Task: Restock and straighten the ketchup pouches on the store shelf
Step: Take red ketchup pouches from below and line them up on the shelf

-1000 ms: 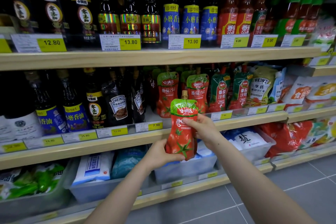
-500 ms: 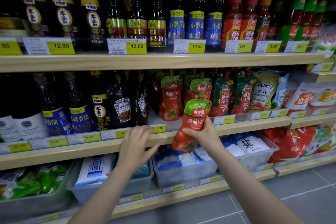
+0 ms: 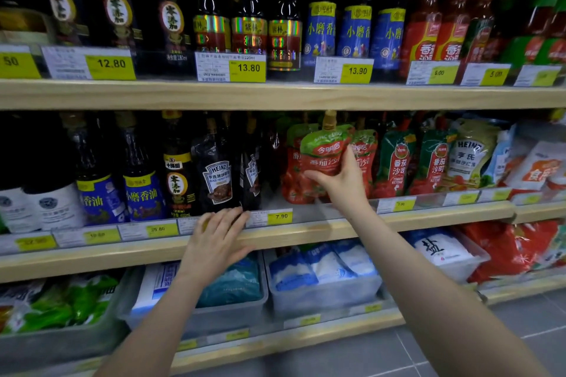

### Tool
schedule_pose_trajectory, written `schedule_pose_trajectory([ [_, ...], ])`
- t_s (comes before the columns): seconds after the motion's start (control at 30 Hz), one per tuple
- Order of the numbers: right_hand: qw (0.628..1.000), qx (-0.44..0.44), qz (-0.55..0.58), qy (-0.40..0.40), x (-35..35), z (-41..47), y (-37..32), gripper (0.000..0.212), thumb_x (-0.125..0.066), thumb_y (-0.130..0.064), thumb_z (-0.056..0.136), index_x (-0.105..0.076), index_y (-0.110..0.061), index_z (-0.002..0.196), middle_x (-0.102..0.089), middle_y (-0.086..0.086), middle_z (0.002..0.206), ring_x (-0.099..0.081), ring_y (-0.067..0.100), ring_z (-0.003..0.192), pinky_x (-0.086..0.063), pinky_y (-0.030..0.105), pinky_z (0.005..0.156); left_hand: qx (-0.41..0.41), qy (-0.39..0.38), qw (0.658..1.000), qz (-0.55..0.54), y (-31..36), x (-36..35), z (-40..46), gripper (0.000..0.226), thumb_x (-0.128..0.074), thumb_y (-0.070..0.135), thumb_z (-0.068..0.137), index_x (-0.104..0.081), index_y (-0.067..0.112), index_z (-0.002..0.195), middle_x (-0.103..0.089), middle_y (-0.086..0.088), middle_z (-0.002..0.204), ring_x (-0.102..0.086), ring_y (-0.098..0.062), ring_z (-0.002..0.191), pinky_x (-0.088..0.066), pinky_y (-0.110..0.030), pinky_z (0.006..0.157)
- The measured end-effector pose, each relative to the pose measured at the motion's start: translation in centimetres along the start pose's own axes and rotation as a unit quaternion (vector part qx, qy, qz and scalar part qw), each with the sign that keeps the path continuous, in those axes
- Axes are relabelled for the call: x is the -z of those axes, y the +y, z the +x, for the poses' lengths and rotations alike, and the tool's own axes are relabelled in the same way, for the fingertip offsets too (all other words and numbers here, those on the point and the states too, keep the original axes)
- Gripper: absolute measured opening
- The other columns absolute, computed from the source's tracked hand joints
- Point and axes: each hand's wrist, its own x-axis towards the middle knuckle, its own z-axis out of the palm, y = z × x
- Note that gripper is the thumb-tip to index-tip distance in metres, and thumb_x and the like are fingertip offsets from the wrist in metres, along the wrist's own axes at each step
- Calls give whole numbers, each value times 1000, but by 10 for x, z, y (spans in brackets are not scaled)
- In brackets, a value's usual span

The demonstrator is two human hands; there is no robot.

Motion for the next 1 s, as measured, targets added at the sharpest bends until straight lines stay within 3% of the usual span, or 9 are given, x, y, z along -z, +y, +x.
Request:
schedule_pose_trajectory([
  [0.13,999,-34,-16,-10,-11,7,19,66,-83,-21,63,-42,-23,116,-58,-19,99,-56,-16,87,-45,4,73,-17,22,999,27,-1,-8,-1,65,-39,58,83,-45,13,128,-62,-7,119,-44,-22,111,-33,-39,92],
  [0.33,992,-105,-55,-54,-21,14,38,66,-81,-22,67,-37,-11,117,-57,-1,103,-57,14,91,-44,22,73,-21,39,998,44,-1,-14,-1,65,-41,57,81,-45,12,128,-64,-6,118,-44,-22,110,-32,-39,92],
  [0.4,990,-109,-64,-56,-22,14,38,66,-80,-23,68,-37,-11,116,-57,0,103,-57,15,91,-44,25,74,-19,37,998,41,-1,-14,-2,65,-41,57,81,-45,12,128,-63,-6,118,-44,-22,110,-32,-39,93],
  [0.57,991,-98,-76,-50,-18,6,36,70,-80,-24,68,-37,-13,121,-56,-4,102,-56,10,89,-41,13,66,-6,13,1000,19,1,-6,0,65,-40,57,81,-44,13,128,-63,-6,118,-43,-22,111,-32,-40,93],
  [0.7,991,-81,-98,-29,0,-9,31,78,-79,-27,69,-35,-15,132,-53,-7,107,-53,7,95,-44,23,79,15,0,999,-47,6,2,-2,63,-44,57,82,-48,12,127,-60,-7,121,-44,-22,114,-32,-41,97],
  [0.83,979,-45,-193,-41,40,-31,38,53,-70,-29,80,-47,-14,125,-54,1,122,-51,14,111,-44,32,93,38,-15,996,-77,17,10,0,60,-43,51,82,-53,9,123,-59,-9,121,-46,-24,113,-31,-42,97],
  [1.0,948,34,-303,-95,84,-45,59,38,-60,-29,87,-53,-13,122,-55,3,116,-49,18,109,-36,24,90,8,2,996,-84,62,16,18,55,-46,42,82,-54,7,124,-61,-8,122,-51,-24,112,-30,-40,101],
])
